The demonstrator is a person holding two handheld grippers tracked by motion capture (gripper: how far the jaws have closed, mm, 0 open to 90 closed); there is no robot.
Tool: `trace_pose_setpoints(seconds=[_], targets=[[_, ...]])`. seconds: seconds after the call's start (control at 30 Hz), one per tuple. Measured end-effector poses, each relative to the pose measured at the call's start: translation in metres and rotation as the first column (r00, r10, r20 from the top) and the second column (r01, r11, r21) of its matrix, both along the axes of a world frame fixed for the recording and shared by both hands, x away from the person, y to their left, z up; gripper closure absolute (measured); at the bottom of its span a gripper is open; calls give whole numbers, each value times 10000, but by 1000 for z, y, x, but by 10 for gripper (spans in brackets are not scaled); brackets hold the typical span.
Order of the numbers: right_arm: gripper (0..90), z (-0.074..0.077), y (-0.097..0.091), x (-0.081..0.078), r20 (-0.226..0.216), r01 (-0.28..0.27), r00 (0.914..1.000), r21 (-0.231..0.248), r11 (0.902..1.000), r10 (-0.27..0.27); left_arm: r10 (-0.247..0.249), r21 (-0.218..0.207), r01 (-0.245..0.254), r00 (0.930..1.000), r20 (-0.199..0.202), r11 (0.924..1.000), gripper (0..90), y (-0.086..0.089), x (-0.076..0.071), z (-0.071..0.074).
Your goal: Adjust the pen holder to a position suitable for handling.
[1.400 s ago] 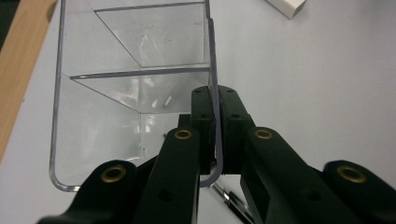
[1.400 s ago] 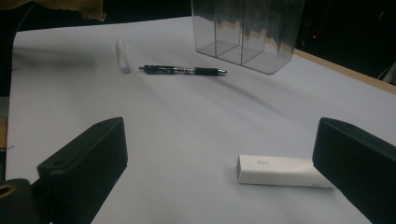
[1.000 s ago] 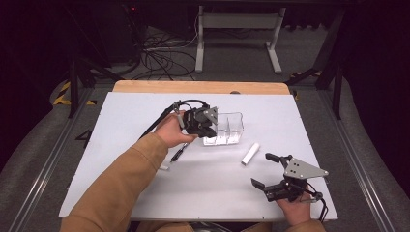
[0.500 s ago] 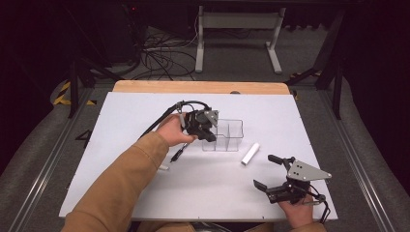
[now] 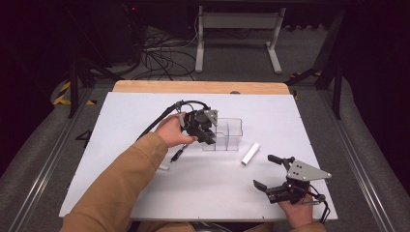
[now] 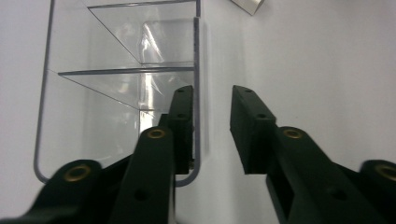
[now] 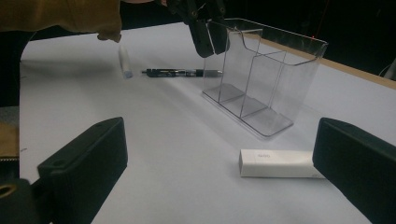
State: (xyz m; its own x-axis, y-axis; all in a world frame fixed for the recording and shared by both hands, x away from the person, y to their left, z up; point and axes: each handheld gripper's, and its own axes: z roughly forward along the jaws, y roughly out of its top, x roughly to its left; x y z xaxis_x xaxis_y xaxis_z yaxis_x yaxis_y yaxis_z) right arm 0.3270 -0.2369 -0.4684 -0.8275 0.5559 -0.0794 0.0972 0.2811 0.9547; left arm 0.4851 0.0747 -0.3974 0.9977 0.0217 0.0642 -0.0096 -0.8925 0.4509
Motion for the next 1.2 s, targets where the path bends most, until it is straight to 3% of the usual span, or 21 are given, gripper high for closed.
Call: trace_pose_setpoints(seconds=[0.13,0.2,0.37,0.47,0.63,0.67,0.7,0.83,1.03,1.13,1.2], targets=[[36,0,1,1,8,-35,10000,-12,10000,35,0,435,6,9999,-118,9991,627,-5,-8,-2],[36,0,2,1,2,-60,10000,-21,10000,60,129,534,-131,9999,54,9985,584,-7,-11,-3],[36,0,3,2,17,-104,9999,-70,9999,104,358,486,-355,9993,-59,9982,563,-8,-9,-2],[36,0,4,2,-17,-133,9999,-73,9999,133,426,784,-420,9991,-57,9960,547,-11,-13,-3],[36,0,5,3,-1,-185,9998,-82,9998,185,538,812,-525,9984,-149,9953,536,-13,-12,-4],[36,0,5,3,-1,-185,9998,-82,9998,185,581,836,-568,9982,-131,9949,536,-13,-11,-4],[37,0,5,2,-4,-198,9998,-72,9998,198,760,897,-757,9971,-6,9931,469,-14,-11,-5],[36,0,5,3,0,-237,9997,-98,9997,237,823,1251,-859,9960,338,9884,476,-19,-12,-8],[35,0,5,3,-19,-240,9997,-101,9997,240,1183,585,-1201,9924,331,9910,467,-10,-11,5],[34,0,5,3,-19,-224,9997,-91,9997,224,1338,-48,-1337,9898,496,9910,437,-4,-14,18],[34,0,5,3,-25,-222,9998,-74,9997,222,1624,-586,-1594,9855,497,9855,426,2,-17,26]])
